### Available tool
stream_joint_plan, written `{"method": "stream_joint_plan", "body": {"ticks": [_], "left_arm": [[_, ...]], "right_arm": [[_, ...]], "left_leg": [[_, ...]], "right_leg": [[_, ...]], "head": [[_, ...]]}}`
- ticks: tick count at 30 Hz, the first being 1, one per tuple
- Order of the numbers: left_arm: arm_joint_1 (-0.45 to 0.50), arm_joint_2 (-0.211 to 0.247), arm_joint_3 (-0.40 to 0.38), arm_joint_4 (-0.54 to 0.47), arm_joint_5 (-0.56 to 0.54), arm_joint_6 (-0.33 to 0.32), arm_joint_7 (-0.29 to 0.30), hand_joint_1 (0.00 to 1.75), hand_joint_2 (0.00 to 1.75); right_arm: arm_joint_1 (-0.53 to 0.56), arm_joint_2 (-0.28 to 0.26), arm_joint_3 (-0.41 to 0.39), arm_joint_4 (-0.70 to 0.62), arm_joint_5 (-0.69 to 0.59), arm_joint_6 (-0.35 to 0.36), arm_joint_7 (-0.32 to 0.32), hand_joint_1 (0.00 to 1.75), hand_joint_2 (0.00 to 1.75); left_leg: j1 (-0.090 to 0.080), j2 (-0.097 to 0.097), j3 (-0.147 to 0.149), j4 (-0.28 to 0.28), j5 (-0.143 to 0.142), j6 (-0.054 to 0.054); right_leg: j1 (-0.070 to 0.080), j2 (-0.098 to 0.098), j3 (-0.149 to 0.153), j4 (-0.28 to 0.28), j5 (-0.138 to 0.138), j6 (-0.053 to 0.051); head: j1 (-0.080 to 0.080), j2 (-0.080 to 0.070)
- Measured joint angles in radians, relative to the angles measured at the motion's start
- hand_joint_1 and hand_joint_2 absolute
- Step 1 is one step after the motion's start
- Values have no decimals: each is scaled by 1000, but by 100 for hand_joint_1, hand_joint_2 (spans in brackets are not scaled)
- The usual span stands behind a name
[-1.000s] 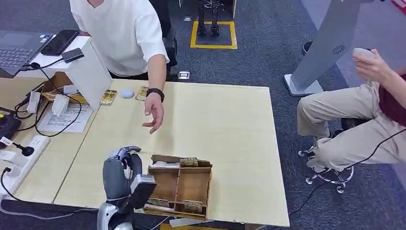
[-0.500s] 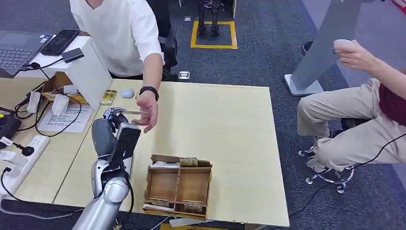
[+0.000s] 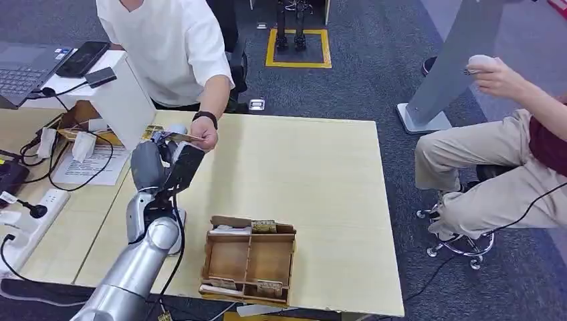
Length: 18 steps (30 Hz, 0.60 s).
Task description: Pass the card to the sensor for recognition and then transmit it.
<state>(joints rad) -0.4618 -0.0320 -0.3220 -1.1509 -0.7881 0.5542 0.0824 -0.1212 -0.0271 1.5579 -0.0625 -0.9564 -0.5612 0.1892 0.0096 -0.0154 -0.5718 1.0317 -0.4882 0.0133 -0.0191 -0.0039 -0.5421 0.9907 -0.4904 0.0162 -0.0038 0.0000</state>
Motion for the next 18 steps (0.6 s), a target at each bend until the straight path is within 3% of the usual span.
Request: {"method": "stream_joint_plan", "body": {"ticks": [1, 2, 4, 5, 9, 18], "left_arm": [[-1, 0, 0, 4, -5, -9, 3, 112, 175], [-4, 0, 0, 10, -19, -25, 13, 94, 175], [-10, 2, 0, 21, -45, -52, 30, 14, 175], [-10, 3, 0, 26, -52, -56, 35, 0, 175], [-11, 4, -1, 34, -60, -73, 36, 0, 175], [11, 5, -1, 12, 44, -67, -24, 0, 175]], "right_arm": [[0, 0, 0, -1, 0, 0, 0, 0, 175], [0, 0, 0, -2, -1, 0, 0, 0, 175], [0, -1, 0, -3, -3, 2, 0, 0, 175], [0, -2, 0, -3, -5, 2, 0, 0, 175], [0, -2, 0, -4, -11, 2, 0, 0, 175], [6, -2, 0, -4, -34, -2, -8, 0, 175]], "left_leg": [[0, 0, 0, 0, 0, 0], [0, 0, 0, 0, 0, 0], [0, 0, 0, 0, 0, 0], [0, 0, 0, 0, 0, 0], [0, 0, 0, 0, 0, 0], [0, 0, -1, 0, 0, 0]], "right_leg": [[0, 0, 0, 0, 0, 0], [0, 0, 0, 0, 0, 0], [0, 0, -1, 0, 0, 0], [0, 0, -1, 0, 0, 0], [0, 0, -1, 0, 0, 0], [0, 0, -1, 0, 0, 0]], "head": [[0, 0], [0, 0], [0, 0], [0, 0], [0, 0], [0, 0]]}}
